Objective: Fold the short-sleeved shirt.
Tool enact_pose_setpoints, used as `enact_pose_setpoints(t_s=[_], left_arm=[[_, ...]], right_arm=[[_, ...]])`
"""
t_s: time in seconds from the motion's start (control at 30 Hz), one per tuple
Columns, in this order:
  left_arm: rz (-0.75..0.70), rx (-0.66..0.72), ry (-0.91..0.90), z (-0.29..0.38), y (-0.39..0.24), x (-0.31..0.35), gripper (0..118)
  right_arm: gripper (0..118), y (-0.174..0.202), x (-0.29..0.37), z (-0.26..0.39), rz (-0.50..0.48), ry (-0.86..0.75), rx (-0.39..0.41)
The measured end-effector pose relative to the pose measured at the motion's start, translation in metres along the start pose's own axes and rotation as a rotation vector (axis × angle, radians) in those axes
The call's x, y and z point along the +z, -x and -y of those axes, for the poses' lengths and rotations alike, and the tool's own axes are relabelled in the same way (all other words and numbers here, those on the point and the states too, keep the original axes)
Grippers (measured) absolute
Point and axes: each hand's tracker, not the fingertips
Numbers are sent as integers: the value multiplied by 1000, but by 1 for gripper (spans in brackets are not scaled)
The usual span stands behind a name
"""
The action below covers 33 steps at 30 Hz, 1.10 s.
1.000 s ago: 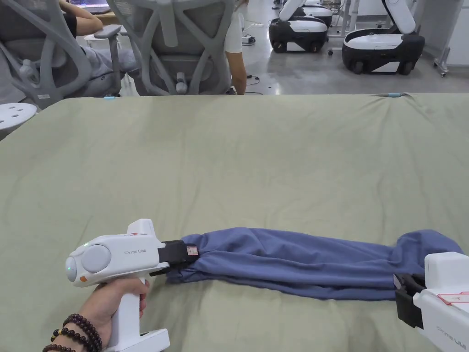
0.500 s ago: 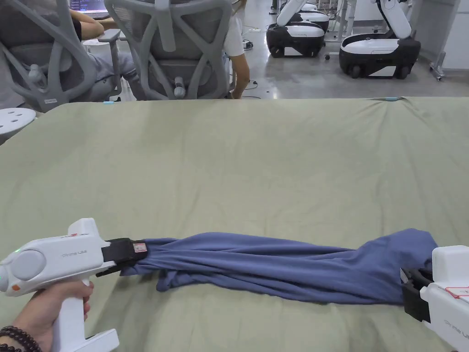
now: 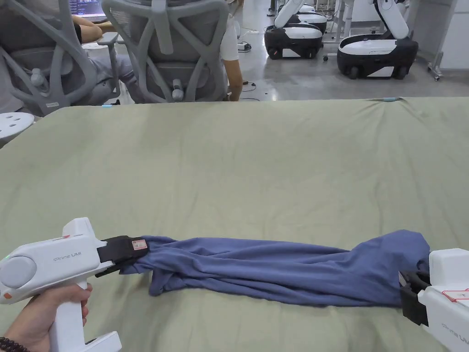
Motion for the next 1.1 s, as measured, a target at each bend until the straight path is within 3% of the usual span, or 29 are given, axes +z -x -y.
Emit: enact_pose_setpoints(t_s=[0.13,0.23,0.4,0.5,0.67,0.83,0.87,0.9,0.97,1.0,1.1], left_arm=[[26,-29,0,2,-49,5,7],[78,-154,30,11,-102,-11,7],[148,-276,92,39,-185,-64,7],[181,-274,141,62,-221,-108,7],[71,-326,254,112,-245,-174,7],[45,-319,255,130,-245,-183,10],[52,-316,256,127,-245,-180,23],[76,-307,257,123,-245,-177,44],[169,-307,262,115,-249,-163,105],[187,-316,240,111,-252,-154,118],[211,-342,114,94,-257,-120,116]], right_arm=[[0,-1,1,1,-3,-7,-11],[0,-5,-1,5,-4,-11,-18],[0,-15,8,11,2,-11,-30],[0,-24,17,15,21,-10,-42],[0,-42,29,25,48,-1,-69],[0,-53,36,32,75,2,-89],[0,-53,36,33,75,3,-90],[0,-53,35,33,77,4,-91],[0,-52,35,33,76,3,-92],[0,-51,34,33,71,2,-94],[0,-43,33,31,54,0,-87]])
